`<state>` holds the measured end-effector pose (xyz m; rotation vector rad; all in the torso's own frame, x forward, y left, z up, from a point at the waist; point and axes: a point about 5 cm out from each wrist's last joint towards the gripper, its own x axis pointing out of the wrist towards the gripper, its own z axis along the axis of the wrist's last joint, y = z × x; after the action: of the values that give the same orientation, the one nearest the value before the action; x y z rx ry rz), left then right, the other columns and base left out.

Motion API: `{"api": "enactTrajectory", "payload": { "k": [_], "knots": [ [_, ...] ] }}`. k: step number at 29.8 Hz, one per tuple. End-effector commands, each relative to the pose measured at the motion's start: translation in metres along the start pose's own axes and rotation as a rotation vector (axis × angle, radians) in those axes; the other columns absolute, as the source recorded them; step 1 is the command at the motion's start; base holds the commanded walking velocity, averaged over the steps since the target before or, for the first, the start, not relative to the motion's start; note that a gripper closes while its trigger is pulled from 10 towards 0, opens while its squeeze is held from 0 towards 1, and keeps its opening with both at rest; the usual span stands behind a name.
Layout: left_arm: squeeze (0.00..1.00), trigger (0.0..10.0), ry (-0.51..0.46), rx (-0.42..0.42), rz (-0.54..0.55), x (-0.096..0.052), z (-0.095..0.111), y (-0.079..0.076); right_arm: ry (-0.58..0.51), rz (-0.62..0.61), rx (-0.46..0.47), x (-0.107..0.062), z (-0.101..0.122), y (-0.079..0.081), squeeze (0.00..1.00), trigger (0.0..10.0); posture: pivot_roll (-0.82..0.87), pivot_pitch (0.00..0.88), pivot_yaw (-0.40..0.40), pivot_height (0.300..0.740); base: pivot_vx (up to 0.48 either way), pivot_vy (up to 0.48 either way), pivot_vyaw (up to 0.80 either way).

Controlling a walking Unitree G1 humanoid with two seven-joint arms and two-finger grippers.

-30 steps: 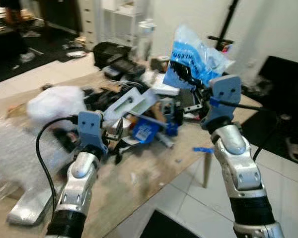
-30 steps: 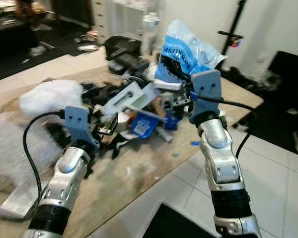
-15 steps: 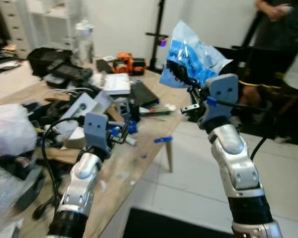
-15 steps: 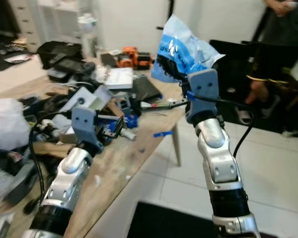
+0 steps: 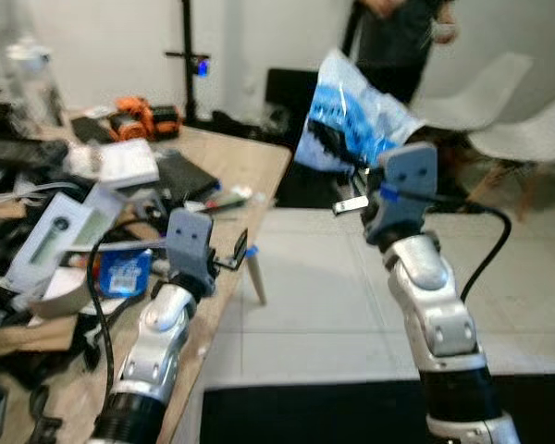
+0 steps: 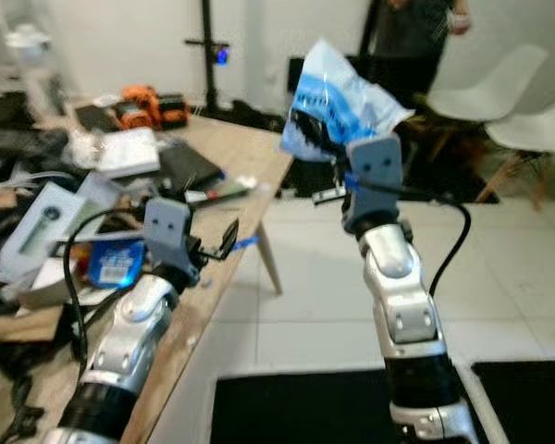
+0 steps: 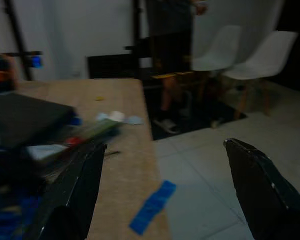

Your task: Picking trash to rubbish bin

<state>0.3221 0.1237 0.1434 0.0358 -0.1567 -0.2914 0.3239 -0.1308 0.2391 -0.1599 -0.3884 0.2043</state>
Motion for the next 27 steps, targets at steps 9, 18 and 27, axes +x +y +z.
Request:
{"api": "enactTrajectory", "payload": {
  "k": [9,18,27],
  "knots": [
    [0.0,10.0,0.011,-0.018,-0.006,-0.0013,-0.0012,-0.0025,0.01,-0.01,0.003,-0.0014,-0.0006,-0.0028,0.0,10.0,-0.1,0.053,-0.048,0.74,0.0,0.0,-0.8],
    [0.0,10.0,0.012,-0.004,0.002,-0.0014,-0.0005,-0.0009,0.01,-0.006,0.003,-0.0007,-0.0002,-0.0018,0.0,10.0,-0.1,0.052,-0.048,0.74,0.0,0.0,-0.8],
    [0.0,10.0,0.01,-0.005,0.009,-0.0008,-0.0004,0.0009,0.01,-0.005,0.001,-0.0003,-0.0001,-0.0022,0.0,10.0,-0.1,0.053,-0.048,0.74,0.0,0.0,-0.8]
  ]
}}
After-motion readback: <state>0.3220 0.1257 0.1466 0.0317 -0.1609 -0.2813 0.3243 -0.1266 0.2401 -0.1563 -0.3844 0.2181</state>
